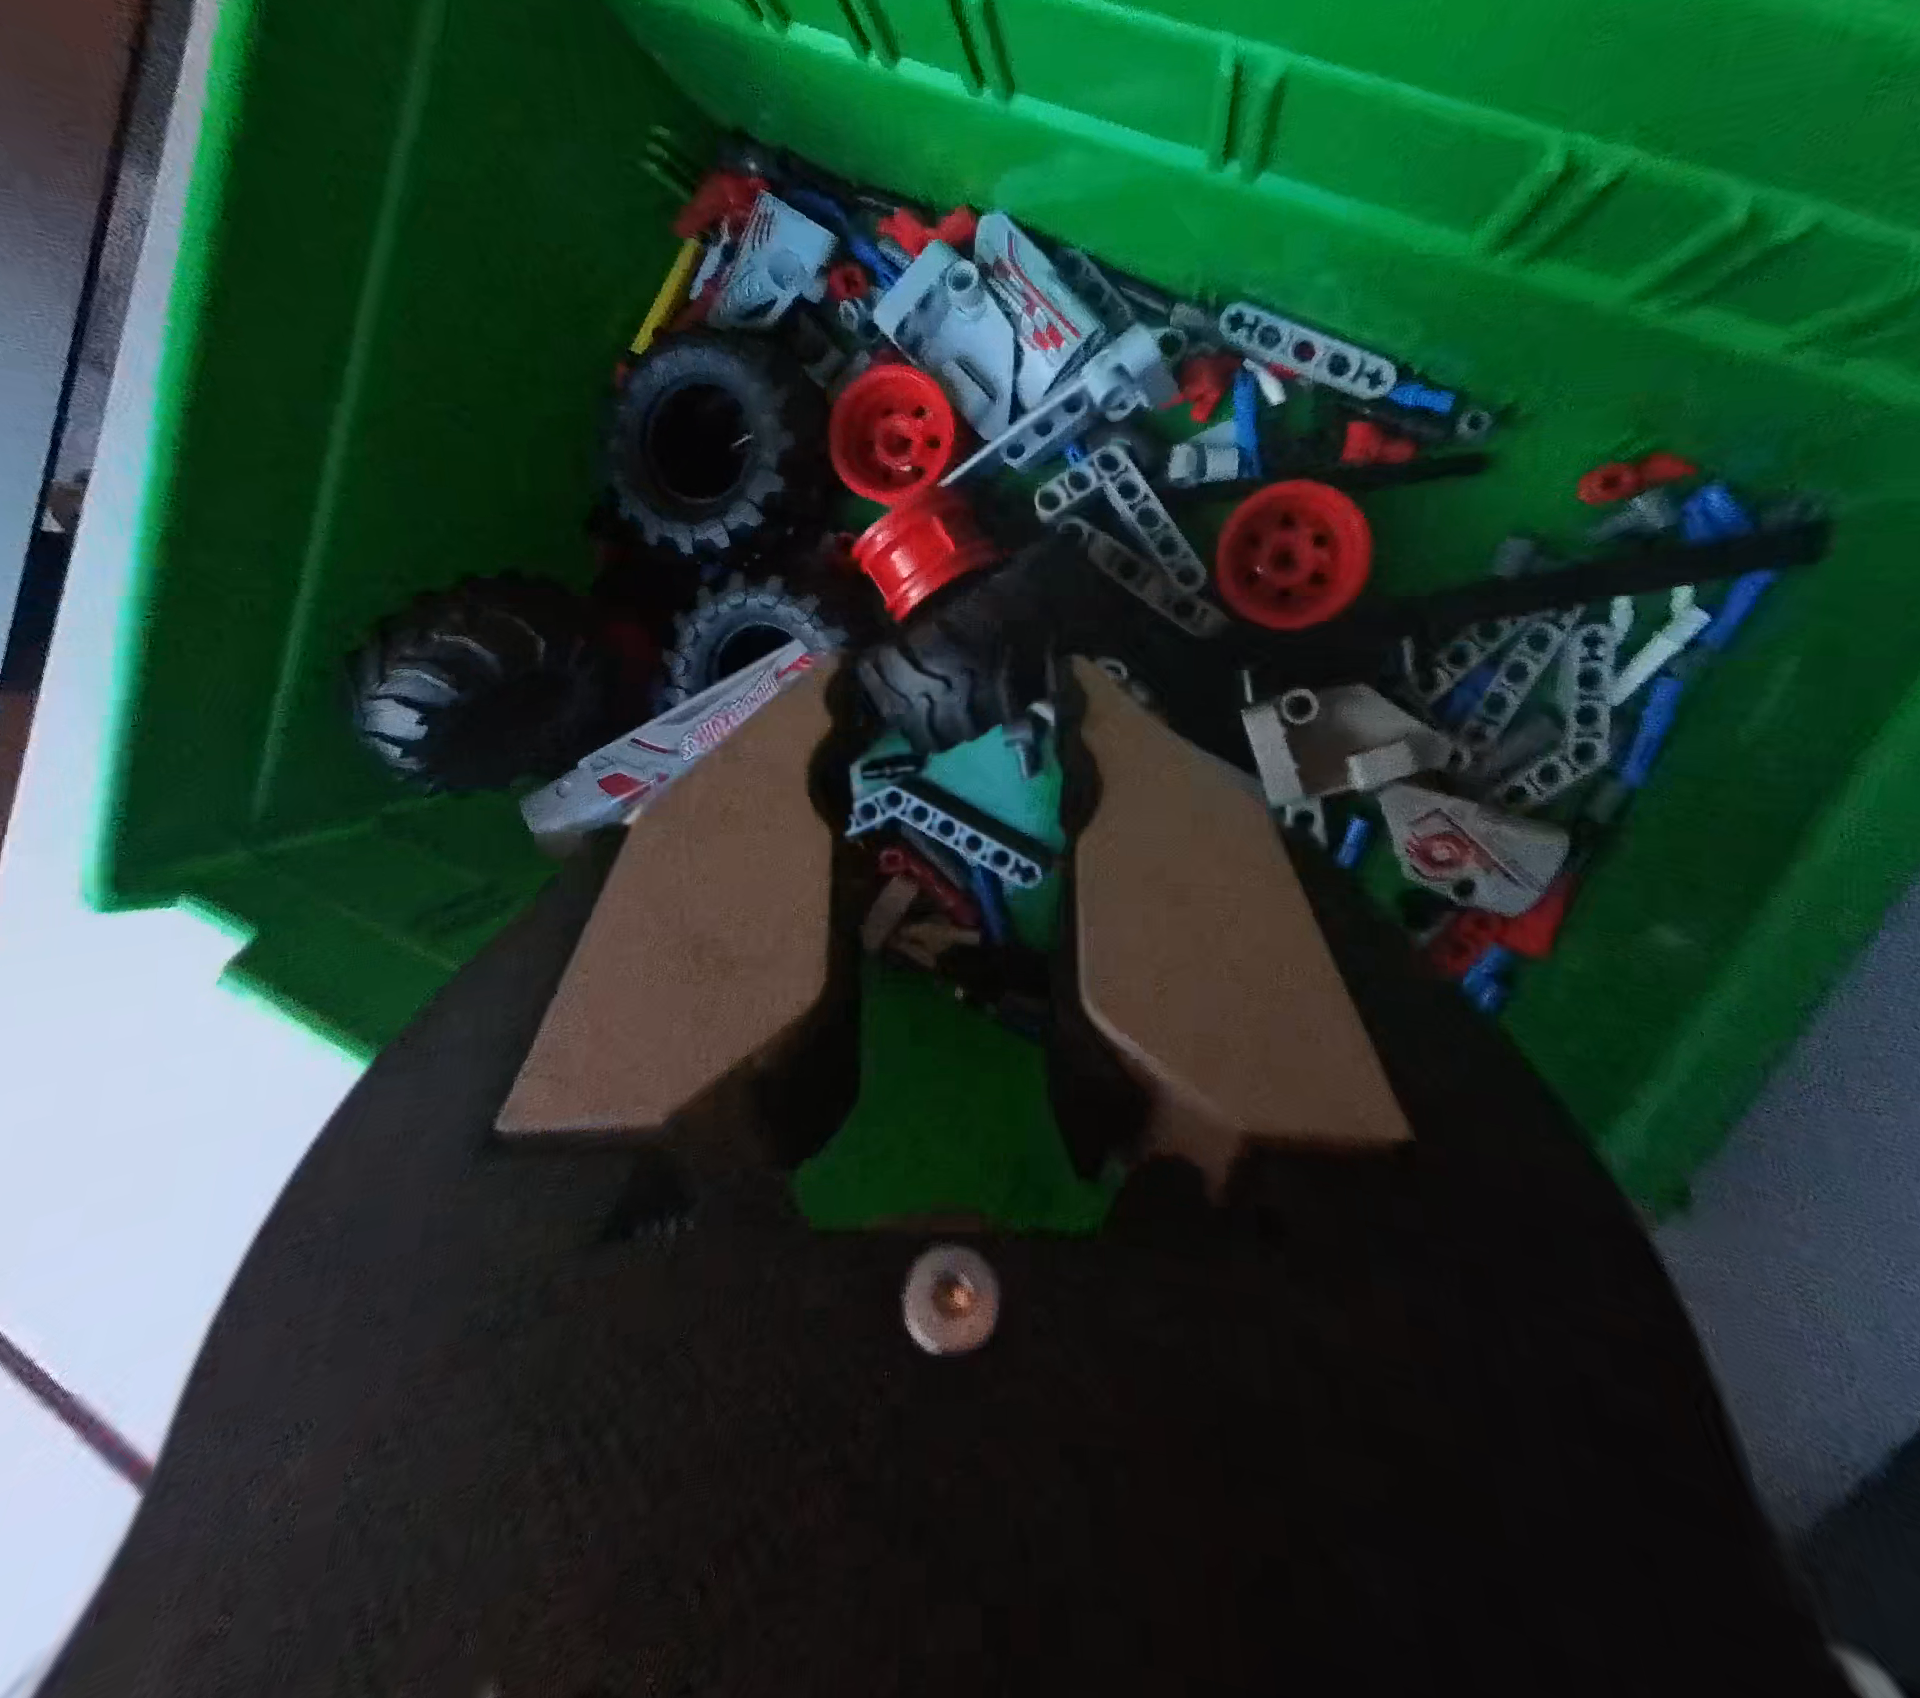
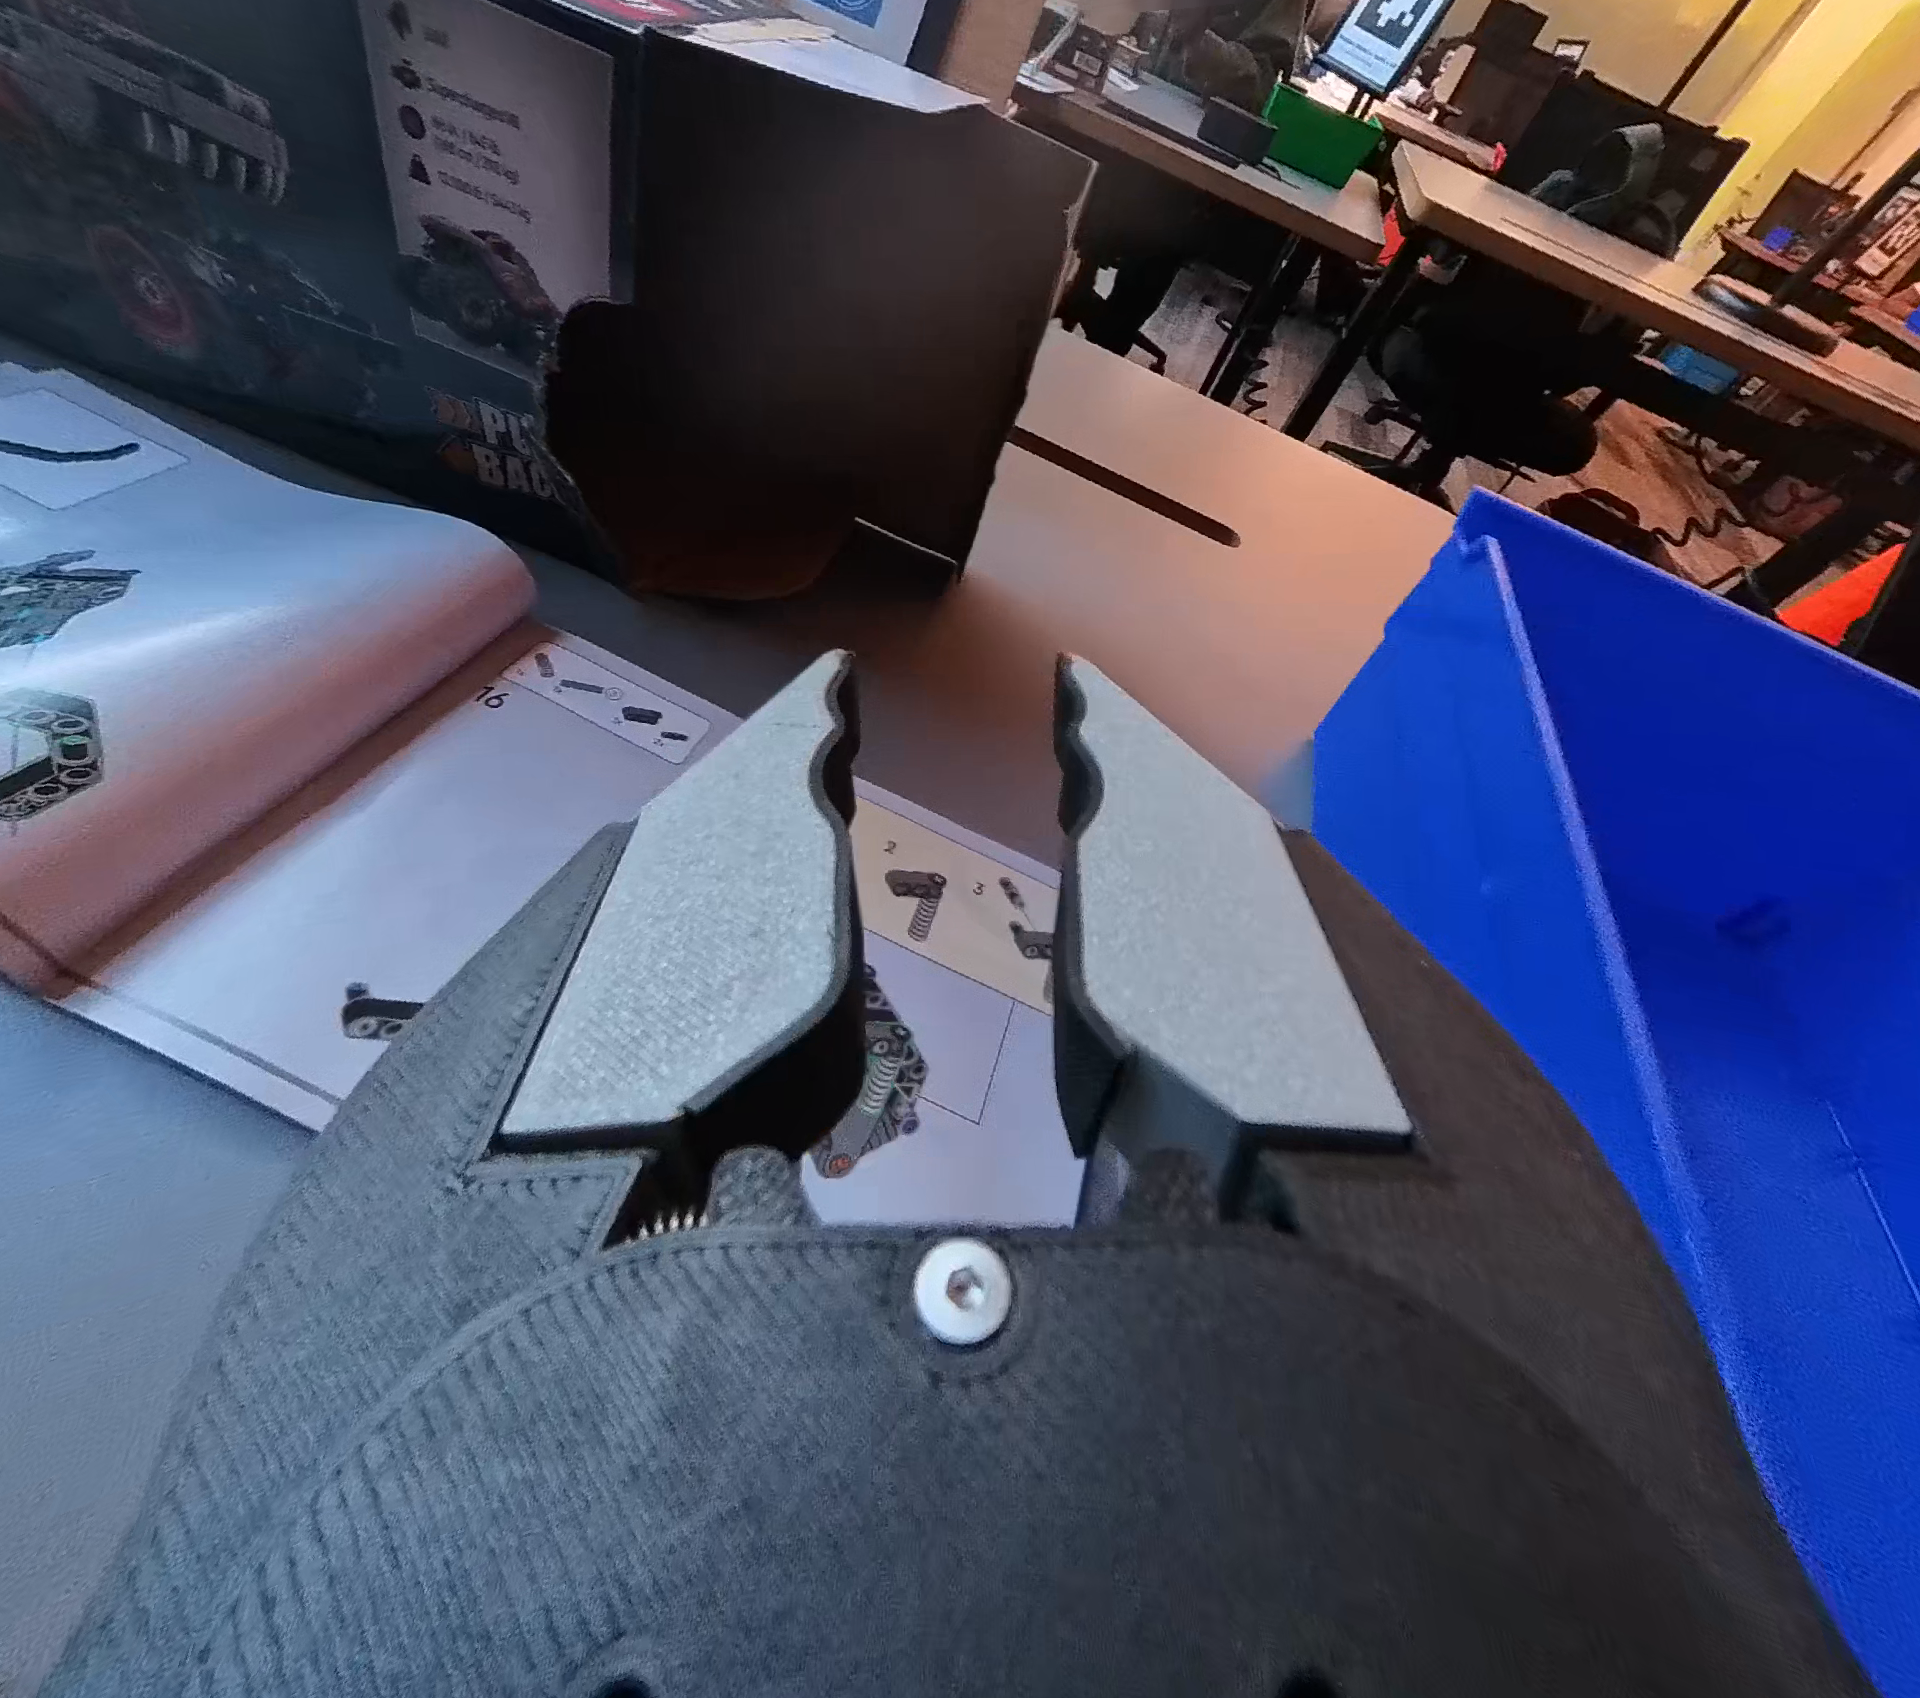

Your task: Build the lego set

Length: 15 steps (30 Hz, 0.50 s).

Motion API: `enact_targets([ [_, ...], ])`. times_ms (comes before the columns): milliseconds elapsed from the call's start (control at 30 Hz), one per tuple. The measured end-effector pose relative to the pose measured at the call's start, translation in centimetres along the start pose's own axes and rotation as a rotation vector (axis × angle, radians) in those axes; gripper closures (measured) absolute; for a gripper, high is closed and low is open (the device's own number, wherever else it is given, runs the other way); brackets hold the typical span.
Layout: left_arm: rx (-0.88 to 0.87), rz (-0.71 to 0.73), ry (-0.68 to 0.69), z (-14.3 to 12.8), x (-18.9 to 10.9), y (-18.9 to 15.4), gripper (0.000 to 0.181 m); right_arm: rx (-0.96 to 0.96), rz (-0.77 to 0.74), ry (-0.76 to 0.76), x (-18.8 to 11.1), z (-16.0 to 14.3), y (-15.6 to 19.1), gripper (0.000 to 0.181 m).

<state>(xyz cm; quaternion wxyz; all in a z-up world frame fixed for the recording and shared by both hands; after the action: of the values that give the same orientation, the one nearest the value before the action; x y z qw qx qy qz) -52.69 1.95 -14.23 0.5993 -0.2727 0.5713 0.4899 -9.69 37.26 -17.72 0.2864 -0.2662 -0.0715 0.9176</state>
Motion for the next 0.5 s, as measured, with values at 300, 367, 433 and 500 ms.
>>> enact_targets([
  [300,-0.039,0.11,0.034,0.9,-1.3,4.7,0.138,0.011,-0.056,0.024,0.3,-0.5,-0.7,0.148],
  [367,-0.04,0.094,0.047,1.2,-0.9,5.1,0.134,0.013,-0.074,0.035,0.4,-0.6,-0.8,0.148],
  [433,-0.023,0.068,0.039,1.7,-0.4,5.2,0.138,0.018,-0.081,0.033,0.3,-0.7,-0.9,0.148],
  [500,-0.025,0.087,0.057,1.6,0.1,5.6,0.137,0.018,-0.09,0.032,0.2,-0.8,-1.1,0.148],
])
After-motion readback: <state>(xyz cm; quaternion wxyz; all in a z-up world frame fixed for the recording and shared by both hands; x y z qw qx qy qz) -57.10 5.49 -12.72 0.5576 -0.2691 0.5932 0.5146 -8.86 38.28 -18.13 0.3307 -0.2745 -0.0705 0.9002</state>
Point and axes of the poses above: each gripper's, where its closed fingertips meet, x out along the fingers, z out of its top, y = z × x across the jaws, the point moved 9 cm from there along -x, back along the fingers, and after that the axes turned 13 degrees about y, right-handed, at the moved point
